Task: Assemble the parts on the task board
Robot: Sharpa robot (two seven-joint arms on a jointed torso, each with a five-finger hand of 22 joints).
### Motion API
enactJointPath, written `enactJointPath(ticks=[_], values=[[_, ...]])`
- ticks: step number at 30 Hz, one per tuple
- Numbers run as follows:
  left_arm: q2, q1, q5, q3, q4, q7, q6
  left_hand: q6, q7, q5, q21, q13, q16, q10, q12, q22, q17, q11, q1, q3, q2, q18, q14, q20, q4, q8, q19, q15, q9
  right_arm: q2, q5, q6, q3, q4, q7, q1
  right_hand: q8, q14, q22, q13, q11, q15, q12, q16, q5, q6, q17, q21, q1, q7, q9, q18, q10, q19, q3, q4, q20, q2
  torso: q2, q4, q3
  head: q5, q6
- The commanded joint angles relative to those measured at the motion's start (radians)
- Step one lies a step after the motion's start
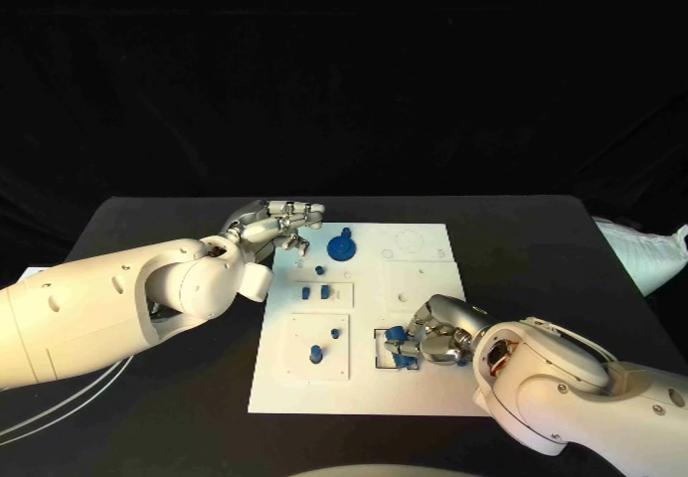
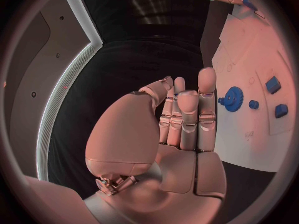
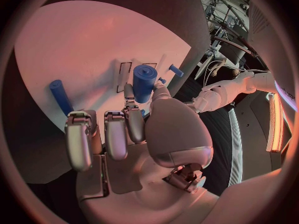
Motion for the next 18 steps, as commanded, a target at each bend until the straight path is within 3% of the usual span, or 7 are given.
enactJointPath(ticks=[1, 3, 5, 8, 10, 13, 18], values=[[0.002, 0.000, -0.003, 0.001, 0.001, 0.006, 0.013, 0.000, -0.005, 0.000, -0.005, 0.003, 0.007, -0.009, 0.007, 0.001, 0.001, 0.001, 0.002, -0.008, 0.011, 0.005, 0.000, -0.001, -0.001, 0.005, 0.008, -0.008, -0.002, 0.009, -0.008, 0.038, 0.000, -0.003, -0.014, 0.000, 0.003, 0.065, 0.198, 0.058, -0.005, -0.008, -0.001, -0.003, -0.015, 0.009, 0.057, 0.003, -0.014, -0.010, 0.006, -0.010, 0.001, 0.047, -0.012, 0.001, -0.007, 0.002, 0.000, -0.0025, 0.0012, 0.003, -0.002], [0.002, 0.000, -0.003, 0.001, 0.002, 0.006, 0.012, -0.001, -0.005, 0.000, -0.005, 0.003, 0.007, -0.011, 0.008, 0.001, 0.001, 0.001, 0.003, -0.008, 0.011, 0.005, 0.000, -0.001, -0.001, 0.005, 0.008, -0.008, -0.002, 0.014, -0.013, 0.038, 0.000, -0.005, -0.014, 0.000, 0.004, 0.065, 0.198, 0.058, -0.006, -0.009, -0.004, -0.004, -0.046, 0.008, 0.056, 0.003, -0.023, -0.011, 0.011, -0.010, 0.000, 0.047, -0.021, 0.001, -0.007, 0.002, 0.000, -0.0027, 0.0014, 0.004, -0.002], [0.003, 0.000, -0.003, 0.001, 0.002, 0.006, 0.012, -0.001, -0.005, 0.000, -0.005, 0.003, 0.007, -0.011, 0.008, 0.001, 0.001, 0.001, 0.003, -0.008, 0.011, 0.005, 0.000, -0.001, -0.001, 0.005, 0.008, -0.007, -0.002, 0.017, -0.017, 0.037, 0.000, -0.006, -0.015, 0.000, 0.004, 0.064, 0.195, 0.051, -0.005, -0.008, -0.017, -0.008, -0.110, 0.005, 0.049, 0.001, -0.040, -0.010, 0.018, -0.009, -0.004, 0.044, -0.039, 0.001, -0.008, -0.001, 0.000, -0.0022, 0.0014, 0.004, -0.002], [0.003, 0.000, -0.003, 0.001, 0.002, 0.006, 0.012, -0.001, -0.004, 0.000, -0.006, 0.004, 0.007, -0.014, 0.009, 0.001, 0.001, 0.002, 0.003, -0.008, 0.011, 0.005, 0.000, -0.001, -0.001, 0.005, 0.008, -0.007, -0.002, 0.019, -0.033, 0.033, 0.000, -0.010, -0.020, 0.000, 0.003, 0.061, 0.187, 0.033, -0.002, -0.007, -0.049, -0.015, -0.264, -0.004, 0.036, -0.006, -0.089, -0.007, 0.028, -0.006, -0.016, 0.037, -0.079, 0.001, -0.007, -0.018, -0.001, -0.0016, 0.0013, 0.004, -0.003], [0.002, 0.000, -0.003, 0.001, 0.002, 0.006, 0.012, -0.002, -0.004, 0.000, -0.006, 0.004, 0.007, -0.014, 0.010, 0.001, 0.000, 0.002, 0.003, -0.008, 0.011, 0.005, 0.000, -0.001, -0.001, 0.005, 0.008, -0.007, -0.002, 0.019, -0.039, 0.032, 0.000, -0.011, -0.023, 0.000, 0.002, 0.059, 0.182, 0.018, 0.001, -0.005, -0.073, -0.021, -0.339, -0.010, 0.028, -0.010, -0.124, -0.005, 0.035, -0.005, -0.025, 0.033, -0.090, 0.003, -0.005, -0.035, -0.001, -0.0017, 0.0013, 0.005, -0.004], [0.002, 0.000, -0.003, 0.001, 0.002, 0.006, 0.012, -0.002, -0.004, 0.000, -0.006, 0.005, 0.008, -0.015, 0.010, 0.001, 0.001, 0.002, 0.003, -0.008, 0.011, 0.005, 0.000, -0.001, -0.001, 0.005, 0.008, -0.007, -0.002, 0.018, -0.050, 0.032, 0.000, -0.011, -0.025, 0.000, 0.002, 0.058, 0.178, 0.008, 0.001, -0.004, -0.090, -0.024, -0.384, -0.013, 0.023, -0.013, -0.157, -0.004, 0.043, -0.004, -0.031, 0.030, -0.081, 0.003, -0.003, -0.058, 0.000, -0.0019, 0.0014, 0.005, -0.004], [0.001, 0.000, -0.003, 0.001, 0.002, 0.006, 0.012, -0.002, -0.004, 0.000, -0.006, 0.005, 0.008, -0.016, 0.010, 0.001, 0.001, 0.002, 0.003, -0.009, 0.012, 0.005, 0.000, -0.001, -0.001, 0.005, 0.008, -0.007, -0.002, 0.016, -0.065, 0.028, 0.000, -0.008, -0.026, 0.000, 0.003, 0.058, 0.177, 0.005, 0.001, -0.003, -0.097, -0.026, -0.393, -0.013, 0.022, -0.013, -0.171, -0.004, 0.048, -0.004, -0.032, 0.029, -0.068, 0.004, -0.003, -0.071, 0.000, -0.0027, 0.0021, 0.006, -0.004]])
